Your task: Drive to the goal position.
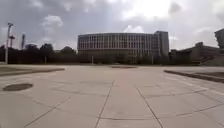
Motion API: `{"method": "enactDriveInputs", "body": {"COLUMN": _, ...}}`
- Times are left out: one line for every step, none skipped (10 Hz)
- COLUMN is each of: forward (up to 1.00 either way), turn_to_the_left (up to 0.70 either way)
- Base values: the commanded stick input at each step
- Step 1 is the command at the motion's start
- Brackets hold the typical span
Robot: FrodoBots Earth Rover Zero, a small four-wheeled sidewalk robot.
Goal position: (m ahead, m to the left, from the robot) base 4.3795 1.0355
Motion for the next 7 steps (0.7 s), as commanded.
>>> {"method": "enactDriveInputs", "body": {"forward": 0.5, "turn_to_the_left": -0.02}}
{"method": "enactDriveInputs", "body": {"forward": 0.5, "turn_to_the_left": -0.02}}
{"method": "enactDriveInputs", "body": {"forward": 0.5, "turn_to_the_left": -0.02}}
{"method": "enactDriveInputs", "body": {"forward": 0.5, "turn_to_the_left": -0.02}}
{"method": "enactDriveInputs", "body": {"forward": 0.5, "turn_to_the_left": -0.02}}
{"method": "enactDriveInputs", "body": {"forward": 0.5, "turn_to_the_left": -0.02}}
{"method": "enactDriveInputs", "body": {"forward": 0.5, "turn_to_the_left": -0.02}}
